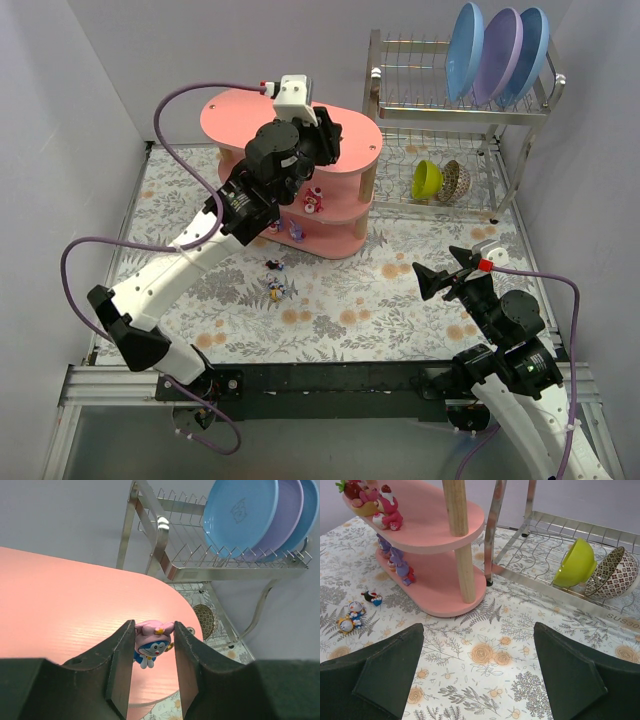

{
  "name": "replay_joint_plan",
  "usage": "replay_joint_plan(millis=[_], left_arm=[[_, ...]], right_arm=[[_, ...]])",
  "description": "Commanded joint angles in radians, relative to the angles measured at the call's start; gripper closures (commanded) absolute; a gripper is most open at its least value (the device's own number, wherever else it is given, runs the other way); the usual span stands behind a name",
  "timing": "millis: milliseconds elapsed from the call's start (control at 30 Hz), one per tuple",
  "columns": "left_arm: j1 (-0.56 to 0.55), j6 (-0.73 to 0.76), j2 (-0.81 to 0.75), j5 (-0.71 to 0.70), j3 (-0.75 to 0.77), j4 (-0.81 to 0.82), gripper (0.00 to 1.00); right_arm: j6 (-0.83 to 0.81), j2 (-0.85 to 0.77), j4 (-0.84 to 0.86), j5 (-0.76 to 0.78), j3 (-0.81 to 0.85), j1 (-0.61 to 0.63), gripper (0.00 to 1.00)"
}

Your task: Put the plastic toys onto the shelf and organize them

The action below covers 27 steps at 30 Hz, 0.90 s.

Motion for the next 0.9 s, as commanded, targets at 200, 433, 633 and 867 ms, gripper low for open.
replay_joint_plan(millis=[200,433,633,867], left_arm=[[0.064,-0.01,0.04,0.128,0.065,-0.03,0.88],[0.086,-0.038,0.058,0.182,0.064,-0.053,0.88],[0.087,-0.051,0.069,0.193,0.045,-0.05,0.87],[0.087,-0.051,0.077,0.19,0.036,-0.053,0.85]], right_arm=[[0.0,-0.011,0.055,-0.003,-0.01,0.004,0.02],[-0.002,-0.009,0.055,-0.002,-0.012,0.004,0.02],[-0.002,-0.009,0.057,-0.003,-0.012,0.004,0.02],[-0.002,-0.012,0.057,-0.003,-0.012,0.004,0.02]])
